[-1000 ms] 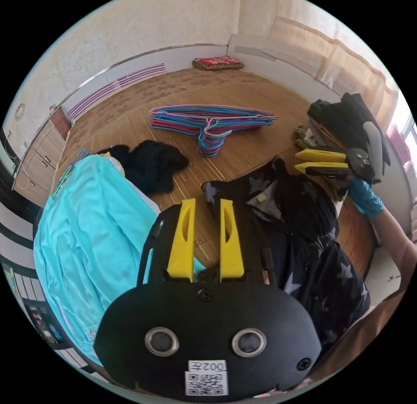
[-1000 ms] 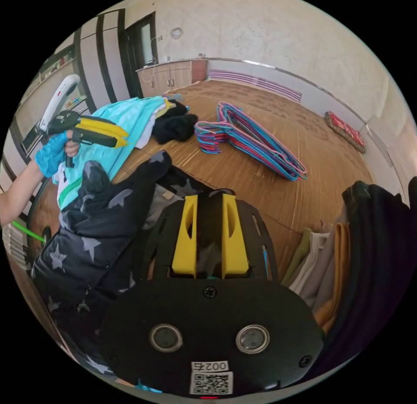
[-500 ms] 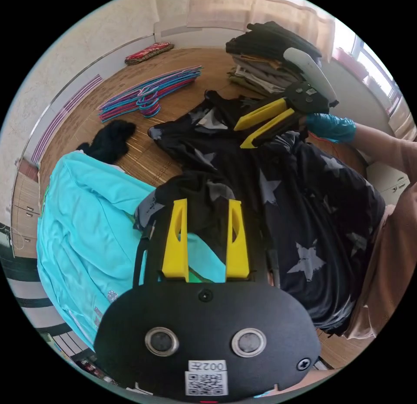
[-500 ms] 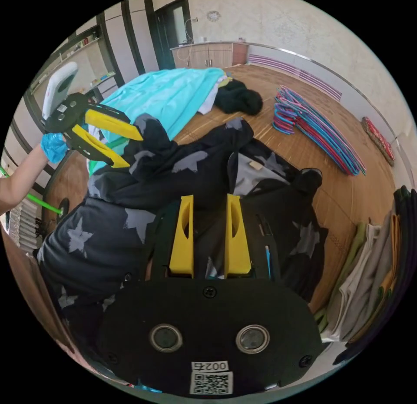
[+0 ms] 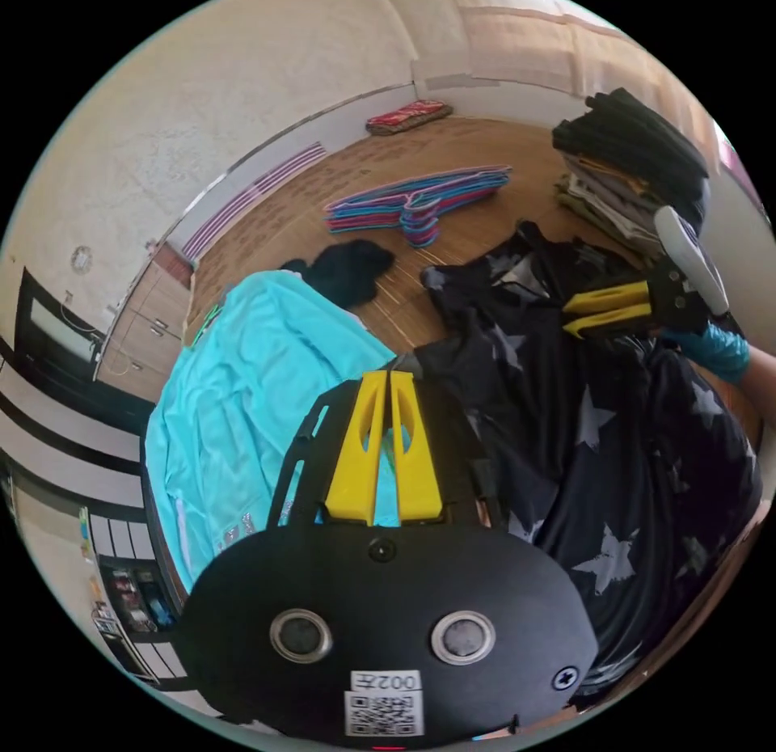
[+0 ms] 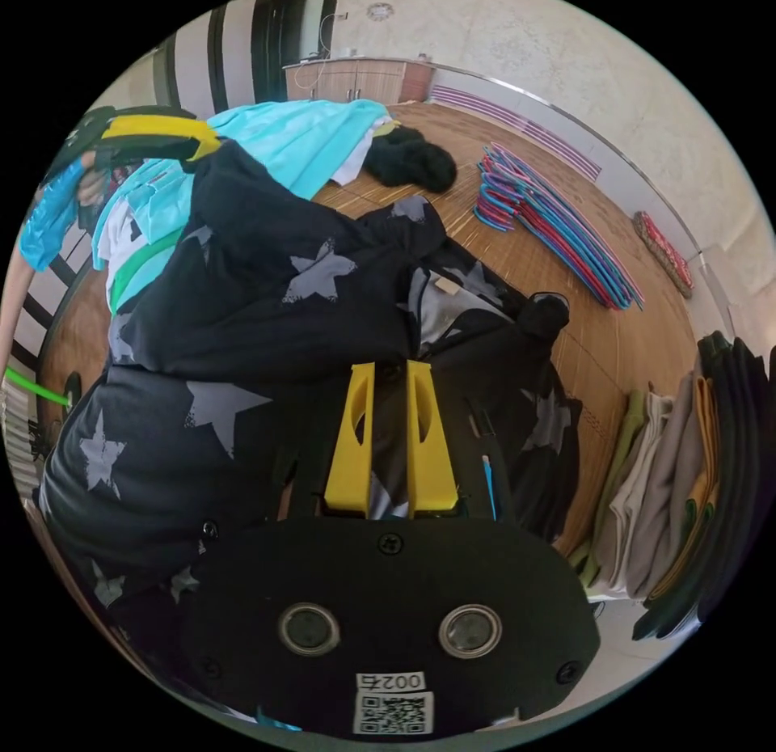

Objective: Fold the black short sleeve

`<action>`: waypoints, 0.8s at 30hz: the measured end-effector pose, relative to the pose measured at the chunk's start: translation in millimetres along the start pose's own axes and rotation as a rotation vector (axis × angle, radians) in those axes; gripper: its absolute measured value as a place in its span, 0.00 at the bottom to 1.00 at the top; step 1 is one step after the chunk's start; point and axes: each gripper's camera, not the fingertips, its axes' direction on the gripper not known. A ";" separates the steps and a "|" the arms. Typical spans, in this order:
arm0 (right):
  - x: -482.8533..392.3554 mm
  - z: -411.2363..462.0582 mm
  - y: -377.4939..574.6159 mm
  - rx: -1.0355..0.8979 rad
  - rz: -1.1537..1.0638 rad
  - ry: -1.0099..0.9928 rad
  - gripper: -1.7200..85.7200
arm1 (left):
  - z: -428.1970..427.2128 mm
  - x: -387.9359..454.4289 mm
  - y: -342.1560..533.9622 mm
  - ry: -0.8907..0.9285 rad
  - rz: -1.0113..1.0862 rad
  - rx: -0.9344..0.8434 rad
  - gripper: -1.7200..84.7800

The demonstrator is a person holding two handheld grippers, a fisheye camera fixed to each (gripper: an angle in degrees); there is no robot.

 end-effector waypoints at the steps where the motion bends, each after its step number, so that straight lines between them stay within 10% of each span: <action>1: -0.1 1.3 -0.3 0.005 0.008 -0.010 0.10 | -0.2 -2.2 0.0 -0.007 -0.008 -0.006 0.01; 24: 7.9 -7.2 -46.2 0.120 0.029 -0.084 0.12 | -1.5 -95.7 85.5 0.231 -0.157 -0.061 0.12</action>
